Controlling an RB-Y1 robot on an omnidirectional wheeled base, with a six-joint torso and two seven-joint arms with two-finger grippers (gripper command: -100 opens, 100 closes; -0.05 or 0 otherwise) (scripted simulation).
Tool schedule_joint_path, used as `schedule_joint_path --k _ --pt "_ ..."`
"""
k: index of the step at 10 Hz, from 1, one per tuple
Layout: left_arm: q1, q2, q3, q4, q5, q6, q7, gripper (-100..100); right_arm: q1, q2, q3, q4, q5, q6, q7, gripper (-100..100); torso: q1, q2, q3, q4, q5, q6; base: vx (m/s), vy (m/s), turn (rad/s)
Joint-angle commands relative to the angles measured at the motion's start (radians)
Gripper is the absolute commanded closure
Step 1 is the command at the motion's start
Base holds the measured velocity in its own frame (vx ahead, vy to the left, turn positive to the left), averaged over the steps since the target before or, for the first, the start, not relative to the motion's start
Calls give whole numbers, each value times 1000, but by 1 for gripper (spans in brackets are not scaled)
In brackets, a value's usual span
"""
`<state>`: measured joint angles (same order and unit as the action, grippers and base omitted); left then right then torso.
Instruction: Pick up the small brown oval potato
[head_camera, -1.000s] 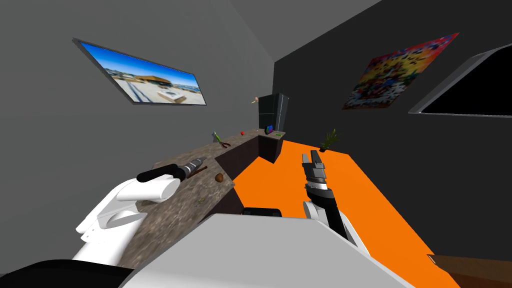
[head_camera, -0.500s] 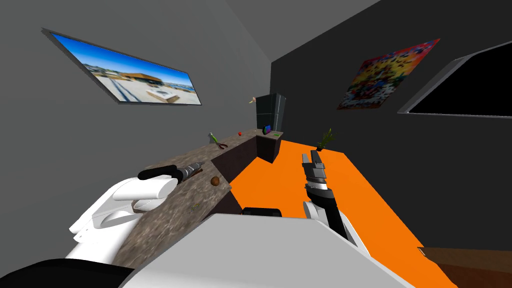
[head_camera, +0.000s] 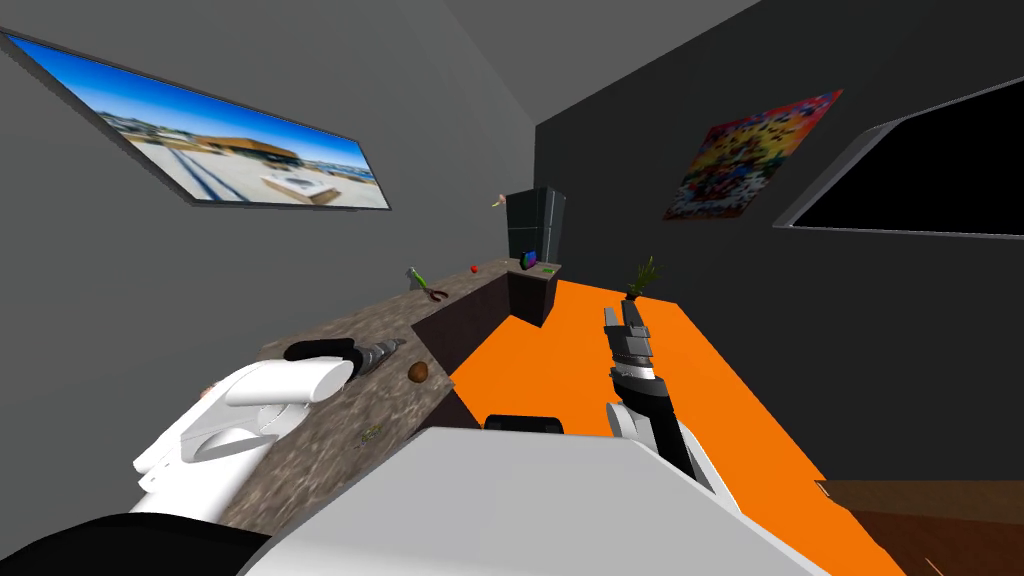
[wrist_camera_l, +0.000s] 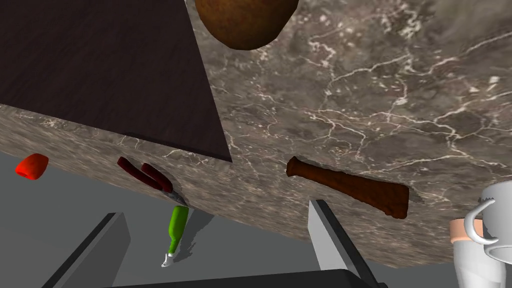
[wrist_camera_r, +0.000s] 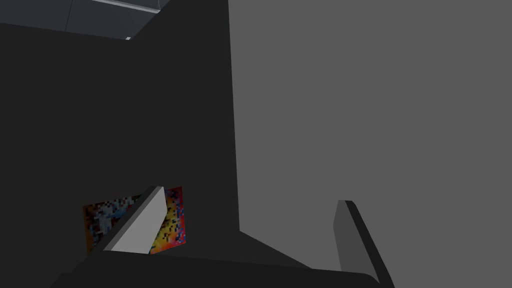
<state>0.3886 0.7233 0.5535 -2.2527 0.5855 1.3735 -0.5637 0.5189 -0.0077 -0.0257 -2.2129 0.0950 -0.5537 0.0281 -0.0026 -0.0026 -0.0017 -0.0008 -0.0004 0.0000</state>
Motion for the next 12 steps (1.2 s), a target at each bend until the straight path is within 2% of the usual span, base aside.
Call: schedule_joint_path --k 1,2,3,4,5,7,8,10,11,12 --pt "1 3 -9 16 2 33 -8 -100 0 0 0 0 0 0 0 0 0 0 0 0 0 0 47 -26 -37" --pt "16 4 -18 37 14 68 -22 -100 0 0 0 0 0 0 0 0 1 0 0 0 0 0 62 -19 -81" --pt "16 4 -18 37 14 73 -22 -100 0 0 0 0 0 0 0 0 1 -1 0 0 0 0 50 -17 -48" --pt "33 2 -31 58 26 109 -34 -100 0 0 0 0 0 0 0 0 1 0 0 0 0 0 62 -37 -89" --pt "33 2 -31 58 26 110 -34 -100 0 0 0 0 0 0 0 0 0 -1 0 0 0 0 53 -29 -32" --pt "69 -15 -68 102 47 168 -53 -100 0 0 0 0 0 0 0 0 0 -1 0 0 0 0 72 -41 -86" --pt "69 -15 -68 102 47 168 -53 -100 0 0 0 0 0 0 0 0 -1 -2 -1 0 0 0 71 -36 -42" --pt "100 -39 -106 137 61 199 -62 -100 0 0 0 0 0 0 0 0 0 -1 -1 0 0 0 71 -25 -59" --pt "88 -36 -105 123 48 192 -53 -100 0 0 0 0 0 0 0 0 0 -1 -1 0 0 0 29 -12 -5" --pt "90 -38 -109 124 48 195 -52 0 0 0 0 0 0 0 0 0 1 1 0 0 0 0 6 -2 1"
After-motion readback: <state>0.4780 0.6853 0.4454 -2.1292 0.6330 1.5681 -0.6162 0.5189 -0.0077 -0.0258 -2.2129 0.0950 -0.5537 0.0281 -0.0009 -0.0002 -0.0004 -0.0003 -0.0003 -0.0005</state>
